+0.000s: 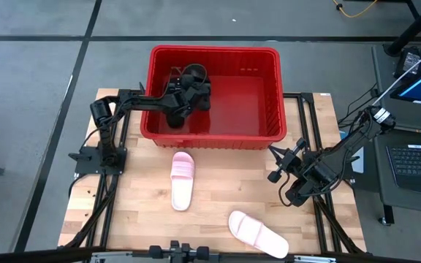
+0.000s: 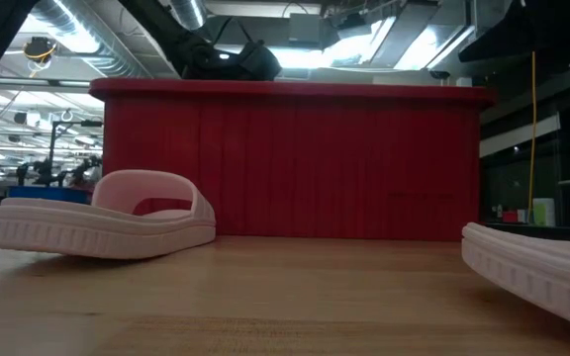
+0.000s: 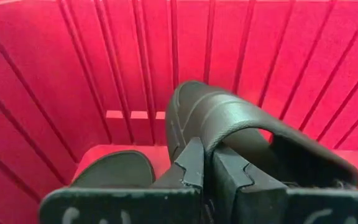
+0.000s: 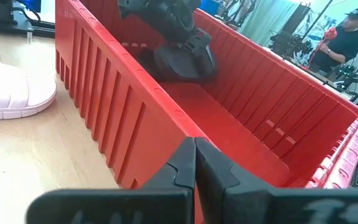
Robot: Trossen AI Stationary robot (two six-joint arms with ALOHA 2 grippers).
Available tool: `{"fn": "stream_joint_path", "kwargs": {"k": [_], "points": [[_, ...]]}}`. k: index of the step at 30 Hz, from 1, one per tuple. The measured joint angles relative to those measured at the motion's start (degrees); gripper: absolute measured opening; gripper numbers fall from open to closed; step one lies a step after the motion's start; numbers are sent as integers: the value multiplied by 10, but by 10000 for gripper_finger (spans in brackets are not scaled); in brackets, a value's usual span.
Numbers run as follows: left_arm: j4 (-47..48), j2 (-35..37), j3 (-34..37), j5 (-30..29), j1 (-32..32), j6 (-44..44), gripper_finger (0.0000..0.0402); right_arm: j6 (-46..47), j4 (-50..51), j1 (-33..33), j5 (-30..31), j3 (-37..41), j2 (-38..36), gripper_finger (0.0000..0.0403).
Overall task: Pick and place slides into bin
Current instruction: Put the black slipper into the red bin
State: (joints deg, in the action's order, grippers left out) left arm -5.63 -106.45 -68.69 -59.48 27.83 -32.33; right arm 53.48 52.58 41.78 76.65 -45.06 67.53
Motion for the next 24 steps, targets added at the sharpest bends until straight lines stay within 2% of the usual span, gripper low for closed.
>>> {"fn": "stream_joint_path", "kwargs": {"k": [15,24], "points": [[55,0,0,17,2,-36,4,0,0,0,0,0,0,10],[15,-48,1,62,5,-52,4,0,-1,0,0,0,0,10]]}}
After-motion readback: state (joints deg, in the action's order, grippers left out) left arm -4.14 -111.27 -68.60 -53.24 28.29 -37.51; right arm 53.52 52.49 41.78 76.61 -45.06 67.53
